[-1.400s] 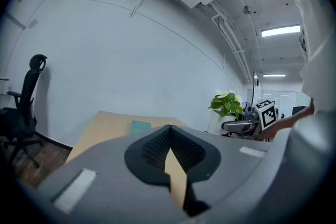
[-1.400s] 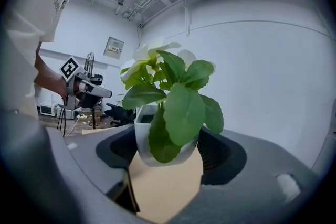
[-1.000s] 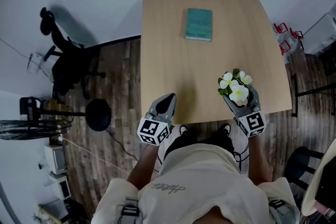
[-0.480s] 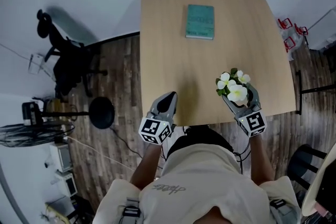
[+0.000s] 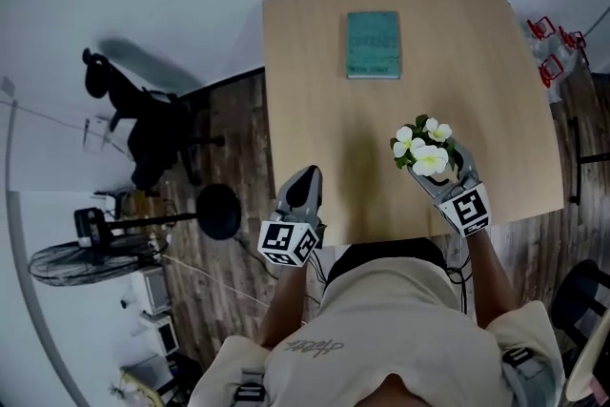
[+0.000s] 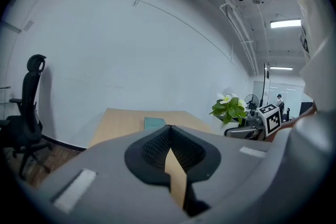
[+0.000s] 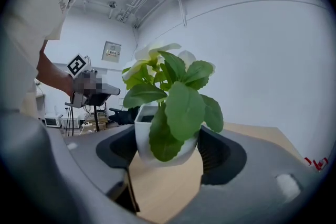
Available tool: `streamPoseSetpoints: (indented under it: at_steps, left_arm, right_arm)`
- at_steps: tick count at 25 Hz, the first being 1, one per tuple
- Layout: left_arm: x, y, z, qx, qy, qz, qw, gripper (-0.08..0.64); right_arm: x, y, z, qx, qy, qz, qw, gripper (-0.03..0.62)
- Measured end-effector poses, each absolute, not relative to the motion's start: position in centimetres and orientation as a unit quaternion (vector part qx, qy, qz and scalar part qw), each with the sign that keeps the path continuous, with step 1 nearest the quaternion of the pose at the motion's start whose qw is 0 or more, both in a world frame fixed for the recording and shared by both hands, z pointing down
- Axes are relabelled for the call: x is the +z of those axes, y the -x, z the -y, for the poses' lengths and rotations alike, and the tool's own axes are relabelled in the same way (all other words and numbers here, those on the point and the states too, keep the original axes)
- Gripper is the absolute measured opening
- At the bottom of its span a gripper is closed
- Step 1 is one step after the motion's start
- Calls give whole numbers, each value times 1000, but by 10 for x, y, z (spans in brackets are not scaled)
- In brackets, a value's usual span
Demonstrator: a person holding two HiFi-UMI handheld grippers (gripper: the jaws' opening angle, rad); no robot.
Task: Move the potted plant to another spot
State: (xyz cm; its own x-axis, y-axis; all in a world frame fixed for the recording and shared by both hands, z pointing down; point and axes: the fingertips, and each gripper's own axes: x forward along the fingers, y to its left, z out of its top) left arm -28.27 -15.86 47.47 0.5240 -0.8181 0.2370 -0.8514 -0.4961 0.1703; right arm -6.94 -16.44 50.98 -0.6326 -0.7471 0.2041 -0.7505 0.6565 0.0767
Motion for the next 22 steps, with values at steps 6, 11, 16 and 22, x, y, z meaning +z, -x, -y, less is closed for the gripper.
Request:
streamPoseSetpoints:
  at_steps: [6, 11, 16, 22]
  left_arm:
    - [476, 297, 169, 71, -848, 505, 142, 18]
    - [485, 311, 178, 66, -842, 513, 154, 18]
    - [486, 334, 185, 54, -843, 509, 165, 18]
    - [493, 375, 188, 60, -845, 501, 177, 18]
  right_arm:
    - [522, 88, 188, 17, -381, 917, 117, 345]
    - [548, 116, 206, 32, -359, 923, 137, 345]
    - [581, 153, 228, 53, -351, 923, 149, 345]
    - [620, 199, 252, 72, -356, 915, 177, 345]
